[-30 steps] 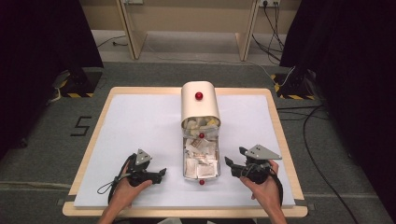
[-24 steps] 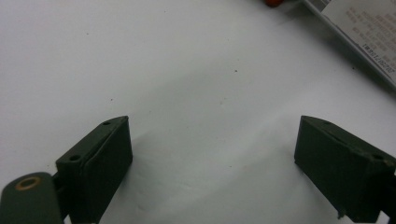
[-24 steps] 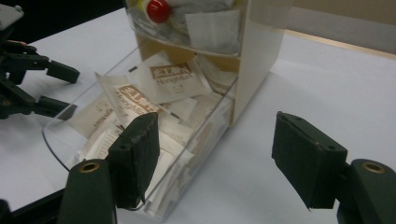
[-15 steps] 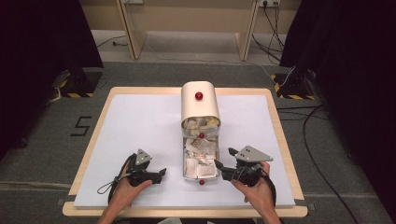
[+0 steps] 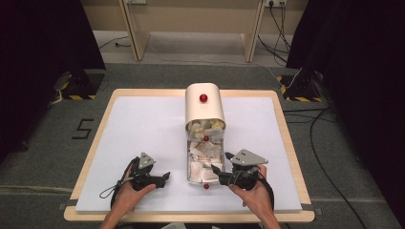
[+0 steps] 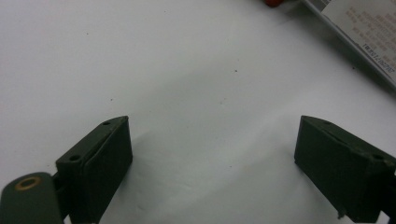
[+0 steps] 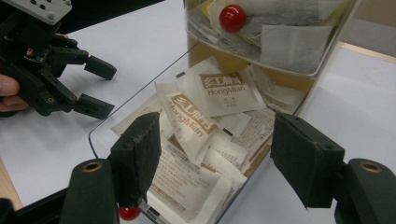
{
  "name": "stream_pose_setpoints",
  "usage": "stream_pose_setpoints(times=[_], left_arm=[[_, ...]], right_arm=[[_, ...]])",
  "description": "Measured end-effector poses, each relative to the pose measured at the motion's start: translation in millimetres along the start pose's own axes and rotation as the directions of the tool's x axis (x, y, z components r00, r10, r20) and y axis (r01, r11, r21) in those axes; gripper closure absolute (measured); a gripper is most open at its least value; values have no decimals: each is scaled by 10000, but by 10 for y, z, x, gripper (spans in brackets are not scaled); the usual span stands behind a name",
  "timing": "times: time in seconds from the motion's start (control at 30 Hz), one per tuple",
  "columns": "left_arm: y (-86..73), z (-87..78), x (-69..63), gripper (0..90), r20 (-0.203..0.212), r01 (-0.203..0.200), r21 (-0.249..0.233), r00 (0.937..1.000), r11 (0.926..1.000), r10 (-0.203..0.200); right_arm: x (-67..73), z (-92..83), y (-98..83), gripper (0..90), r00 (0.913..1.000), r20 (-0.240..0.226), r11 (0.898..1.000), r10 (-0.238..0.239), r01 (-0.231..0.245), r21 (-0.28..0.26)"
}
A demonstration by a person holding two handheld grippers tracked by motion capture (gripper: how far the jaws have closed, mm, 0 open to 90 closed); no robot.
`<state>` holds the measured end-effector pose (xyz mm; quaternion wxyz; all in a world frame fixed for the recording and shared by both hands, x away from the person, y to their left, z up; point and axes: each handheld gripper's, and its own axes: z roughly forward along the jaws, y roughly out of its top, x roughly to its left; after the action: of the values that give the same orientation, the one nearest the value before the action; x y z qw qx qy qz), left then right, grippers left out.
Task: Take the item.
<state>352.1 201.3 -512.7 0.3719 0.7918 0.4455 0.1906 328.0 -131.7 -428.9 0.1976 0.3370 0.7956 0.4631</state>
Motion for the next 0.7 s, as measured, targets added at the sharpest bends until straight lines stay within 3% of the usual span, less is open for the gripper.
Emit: stream_pose_setpoints(times=[0.37,0.7], left_arm=[[0,0,-1,107,-3,-4,0,10000,10000,4],[0,1,-1,106,2,-11,10,10000,10000,11]], right_arm=[[114,153,42,345,9992,-345,9996,-209,215,168],[213,336,111,404,9959,-459,9962,-775,793,373]])
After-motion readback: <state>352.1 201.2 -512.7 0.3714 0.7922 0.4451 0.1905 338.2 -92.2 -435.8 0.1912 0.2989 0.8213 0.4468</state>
